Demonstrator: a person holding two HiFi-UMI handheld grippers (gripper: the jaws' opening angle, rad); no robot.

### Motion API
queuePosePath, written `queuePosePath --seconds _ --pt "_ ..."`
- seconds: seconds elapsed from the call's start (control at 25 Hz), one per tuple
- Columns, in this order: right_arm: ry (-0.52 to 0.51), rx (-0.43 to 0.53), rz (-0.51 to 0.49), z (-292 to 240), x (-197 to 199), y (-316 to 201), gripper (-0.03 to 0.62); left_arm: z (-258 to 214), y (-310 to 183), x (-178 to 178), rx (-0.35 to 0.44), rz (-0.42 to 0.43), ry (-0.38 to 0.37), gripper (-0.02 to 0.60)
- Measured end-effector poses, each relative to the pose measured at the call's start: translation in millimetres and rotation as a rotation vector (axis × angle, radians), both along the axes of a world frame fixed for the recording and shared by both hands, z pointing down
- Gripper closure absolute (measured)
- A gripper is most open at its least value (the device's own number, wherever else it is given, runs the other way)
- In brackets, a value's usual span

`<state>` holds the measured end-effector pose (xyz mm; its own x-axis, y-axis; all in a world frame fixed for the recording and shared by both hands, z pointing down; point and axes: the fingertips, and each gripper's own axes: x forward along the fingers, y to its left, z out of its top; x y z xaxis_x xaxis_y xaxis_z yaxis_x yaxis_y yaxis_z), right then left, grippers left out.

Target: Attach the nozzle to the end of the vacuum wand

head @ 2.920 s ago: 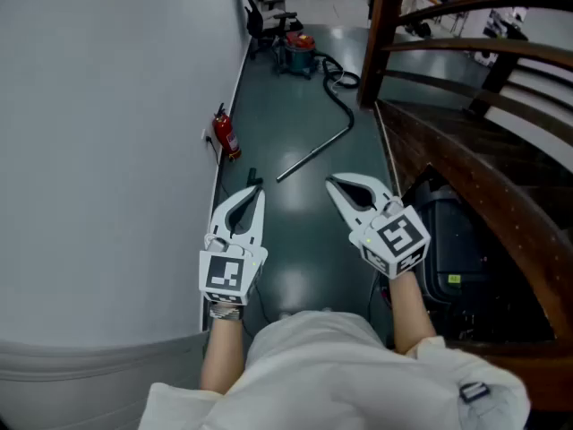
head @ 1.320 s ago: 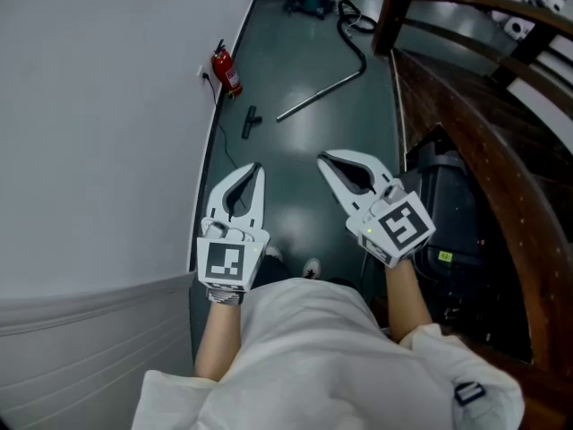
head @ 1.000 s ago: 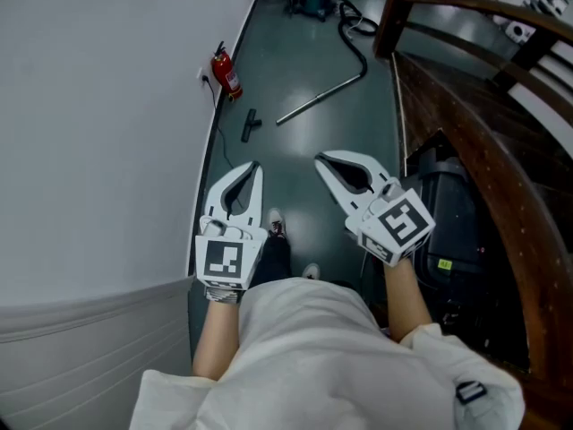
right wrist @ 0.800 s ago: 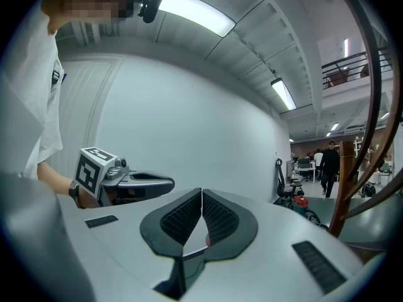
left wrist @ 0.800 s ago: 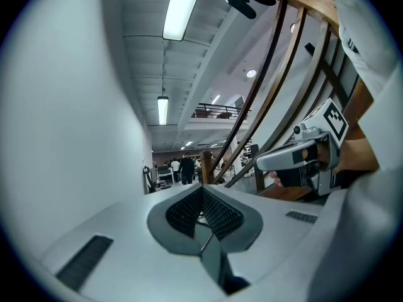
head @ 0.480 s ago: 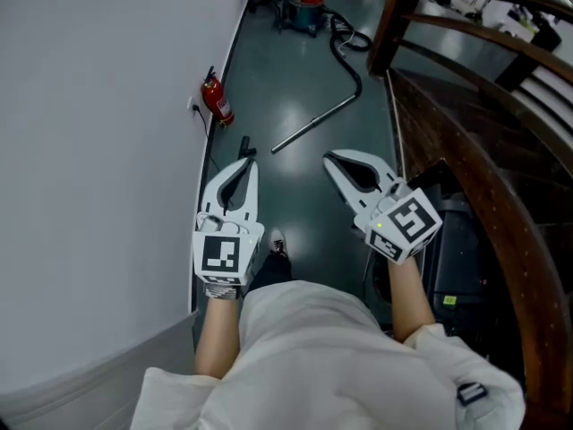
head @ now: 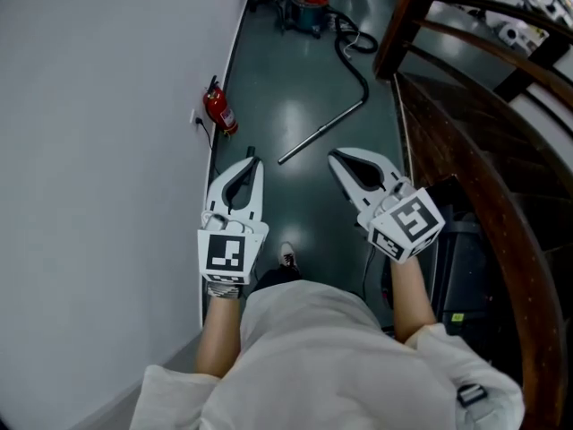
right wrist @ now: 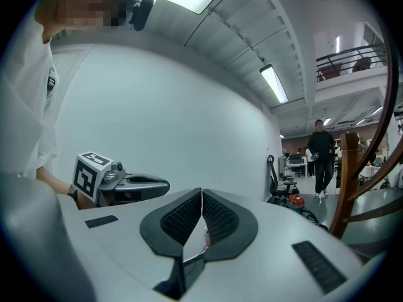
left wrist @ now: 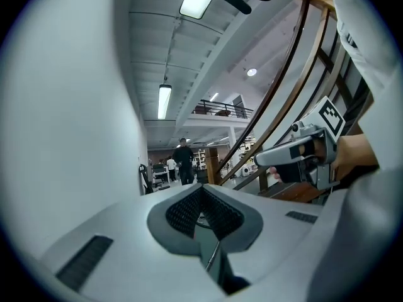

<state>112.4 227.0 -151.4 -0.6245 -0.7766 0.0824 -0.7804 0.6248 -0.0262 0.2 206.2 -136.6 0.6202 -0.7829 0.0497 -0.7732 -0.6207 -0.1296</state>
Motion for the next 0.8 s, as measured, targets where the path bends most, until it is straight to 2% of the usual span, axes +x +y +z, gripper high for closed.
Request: queuePosePath --seconds 0.56,0.8 --pt "0.042 -0.021 0.016 10.9 -5.3 -47.8 0.566 15.1 -49.9 -2.1 -0.034 0.021 0.008 0.581" --pt "-0.025 -0.043 0.004 8.6 -10.1 -61.7 0.566 16.9 -60.3 -9.5 -0.057 0.02 0.006 0.581"
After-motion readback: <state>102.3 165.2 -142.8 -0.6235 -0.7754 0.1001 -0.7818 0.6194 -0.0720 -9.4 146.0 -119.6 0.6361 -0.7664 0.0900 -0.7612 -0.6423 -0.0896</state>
